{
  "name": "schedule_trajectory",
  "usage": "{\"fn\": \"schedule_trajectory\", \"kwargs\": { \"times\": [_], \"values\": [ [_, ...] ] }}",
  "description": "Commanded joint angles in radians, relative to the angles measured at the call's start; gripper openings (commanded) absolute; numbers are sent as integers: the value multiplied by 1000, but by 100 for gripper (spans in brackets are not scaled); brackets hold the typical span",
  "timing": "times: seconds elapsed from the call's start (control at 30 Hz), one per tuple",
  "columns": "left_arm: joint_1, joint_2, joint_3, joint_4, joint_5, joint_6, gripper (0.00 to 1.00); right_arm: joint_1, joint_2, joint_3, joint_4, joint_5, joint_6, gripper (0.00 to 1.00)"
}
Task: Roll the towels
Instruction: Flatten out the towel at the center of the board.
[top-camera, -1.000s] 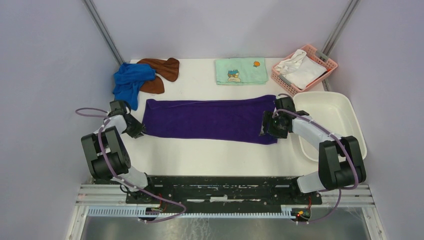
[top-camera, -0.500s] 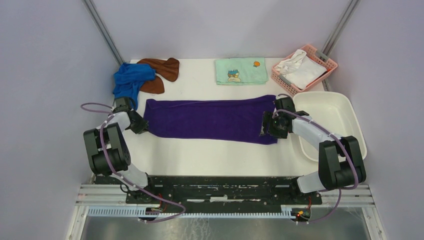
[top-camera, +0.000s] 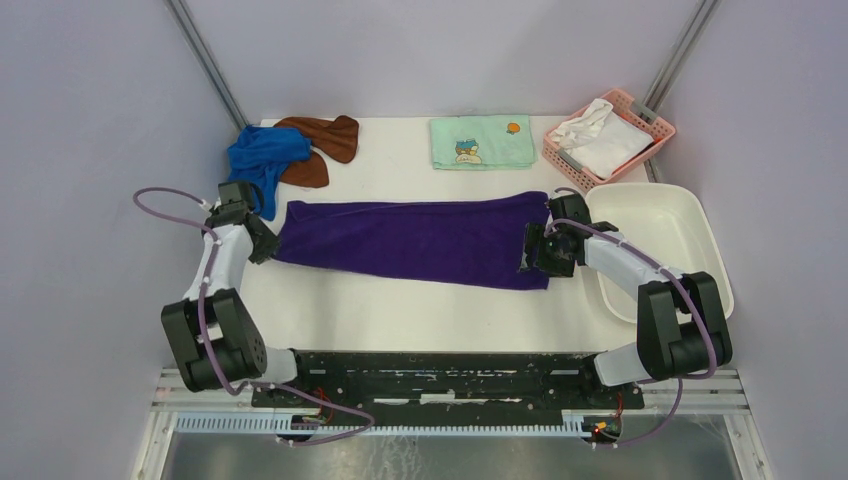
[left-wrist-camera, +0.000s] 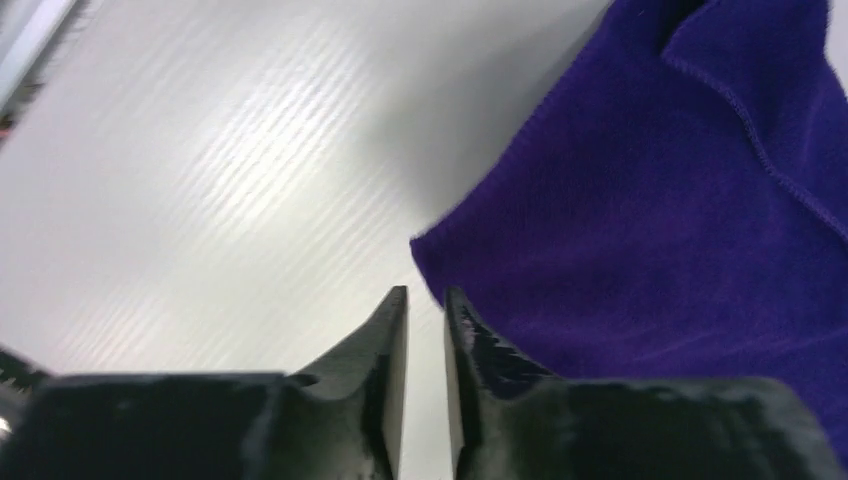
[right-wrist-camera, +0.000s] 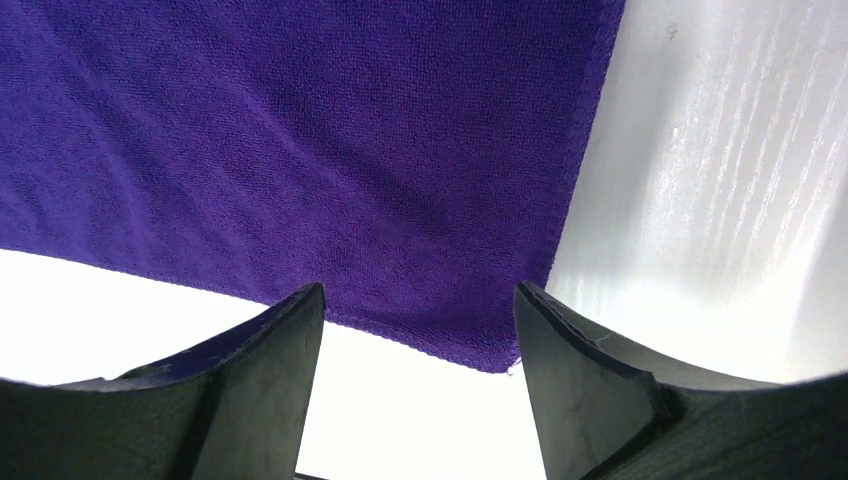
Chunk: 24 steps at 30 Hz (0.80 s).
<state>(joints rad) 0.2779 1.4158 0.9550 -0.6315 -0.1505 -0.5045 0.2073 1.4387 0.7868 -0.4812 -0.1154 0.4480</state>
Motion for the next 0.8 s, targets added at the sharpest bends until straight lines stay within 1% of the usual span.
{"fn": "schedule_trajectory", "kwargs": {
  "times": [0.0, 0.07, 0.17, 0.3, 0.43, 0.5, 0.6, 0.67, 0.77],
  "values": [
    [-1, -105, 14, -128, -149, 66, 34, -2, -24, 5, 31, -28, -7, 77],
    [0, -128, 2, -132, -161, 74, 39, 0, -24, 6, 30, -32, -8, 77],
    [0, -129, 3, -133, -144, 79, 43, 2, -24, 9, 26, -39, -14, 77],
    [-2, -90, 32, -103, -60, 85, 43, 19, -20, 22, 17, -52, -29, 77],
    [-7, -4, 57, -42, 21, 89, 44, 39, 2, 43, 8, -65, -41, 75],
    [-12, 53, 69, -17, 48, 93, 43, 44, 15, 54, 6, -71, -39, 74],
    [-13, 144, 84, 15, 67, 93, 38, 46, 33, 63, 4, -63, -35, 72],
    [-14, 196, 96, 30, 69, 93, 36, 46, 48, 61, 4, -51, -31, 72],
    [-12, 265, 115, 45, 51, 96, 34, 45, 74, 59, -14, -9, -34, 71]
  ]
}}
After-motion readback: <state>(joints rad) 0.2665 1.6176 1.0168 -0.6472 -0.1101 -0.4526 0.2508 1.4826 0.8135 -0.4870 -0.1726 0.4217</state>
